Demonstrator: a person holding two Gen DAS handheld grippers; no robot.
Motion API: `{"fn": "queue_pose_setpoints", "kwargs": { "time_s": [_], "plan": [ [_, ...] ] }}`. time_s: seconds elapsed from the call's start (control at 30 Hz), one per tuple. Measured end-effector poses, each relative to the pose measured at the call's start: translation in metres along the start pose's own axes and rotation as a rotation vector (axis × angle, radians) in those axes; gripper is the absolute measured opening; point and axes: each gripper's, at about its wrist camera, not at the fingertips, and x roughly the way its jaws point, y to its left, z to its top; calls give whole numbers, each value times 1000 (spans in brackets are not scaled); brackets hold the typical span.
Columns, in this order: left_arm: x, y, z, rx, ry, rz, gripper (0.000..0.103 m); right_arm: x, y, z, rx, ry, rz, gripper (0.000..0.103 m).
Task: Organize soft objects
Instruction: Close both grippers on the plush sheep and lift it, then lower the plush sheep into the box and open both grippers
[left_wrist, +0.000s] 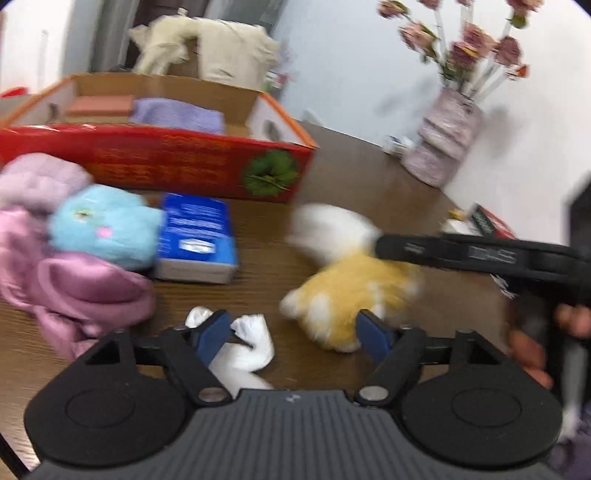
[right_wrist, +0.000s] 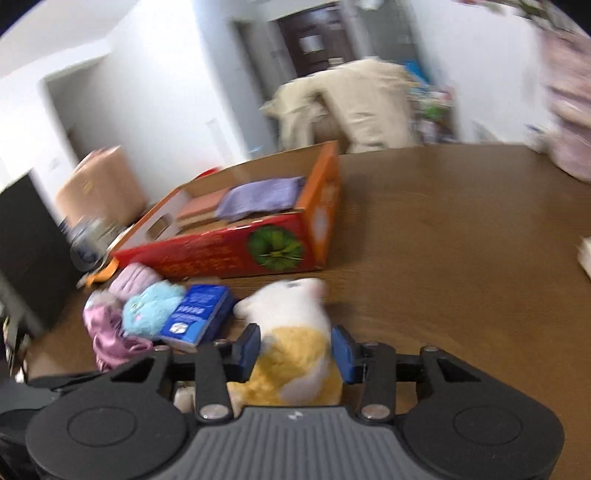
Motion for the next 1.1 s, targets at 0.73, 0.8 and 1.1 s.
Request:
{"fn": "queue_pose_setpoints", "kwargs": {
  "time_s": [0.73,0.8,1.1],
  "plan": [
    [49,16,26,-231,105,-268,54,-3,-23,-13,166,-21,50,50],
    [46,14,26,-231,103,-262,53,-3,-19,-13,162,-21,50,48],
    [-19,18,60,-179,-113,-250,54,-28,37,33,6,-184,117,48]
  ]
}}
